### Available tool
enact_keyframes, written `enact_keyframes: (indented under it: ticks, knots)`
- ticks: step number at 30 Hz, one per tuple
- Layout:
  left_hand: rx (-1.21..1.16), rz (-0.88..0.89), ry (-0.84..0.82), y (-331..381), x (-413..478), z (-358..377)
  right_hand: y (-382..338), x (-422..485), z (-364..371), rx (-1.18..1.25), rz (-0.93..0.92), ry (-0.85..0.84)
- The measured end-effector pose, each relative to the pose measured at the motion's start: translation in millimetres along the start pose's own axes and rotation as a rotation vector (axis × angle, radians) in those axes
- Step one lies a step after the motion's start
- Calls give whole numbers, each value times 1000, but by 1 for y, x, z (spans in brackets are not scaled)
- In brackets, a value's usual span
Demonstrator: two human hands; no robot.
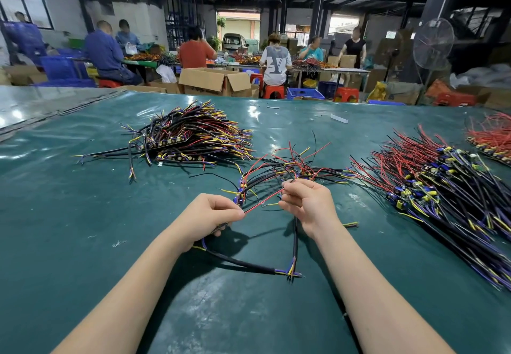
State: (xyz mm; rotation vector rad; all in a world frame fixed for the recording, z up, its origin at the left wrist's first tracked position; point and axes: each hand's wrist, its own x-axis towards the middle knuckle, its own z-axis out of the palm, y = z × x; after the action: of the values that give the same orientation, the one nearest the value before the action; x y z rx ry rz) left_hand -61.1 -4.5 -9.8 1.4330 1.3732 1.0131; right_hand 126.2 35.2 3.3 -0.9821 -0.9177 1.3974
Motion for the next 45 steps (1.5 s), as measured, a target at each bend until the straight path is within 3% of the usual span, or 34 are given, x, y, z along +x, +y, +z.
enact_keyframes:
  ticks: [4, 8, 11, 15, 21, 29, 36, 45]
  knots:
    - [2, -3, 19, 1, 0, -2, -1, 1, -4, -375, -129, -24]
    - [35, -2, 30, 1, 1, -2, 2, -5, 0, -1213, -567, 85]
    - [107, 5, 36, 1, 0, -1, 6, -10, 9, -1400, -916, -115]
    - [269, 54, 81, 1, 1, 0, 14, -17, 24, -1684, -800, -420]
    - [354, 120, 97, -1, 3, 0, 20, -21, 29, -1258, -512, -341]
    - [288, 28, -18, 0, 0, -24, 12, -13, 23, -1131, -358, -373]
    - [118, -17, -114, 0, -5, -35, 0, -8, 6, -855, -156, -504]
    - [-98, -57, -190, 0, -8, -44, -1, -5, -7, -229, 57, -671]
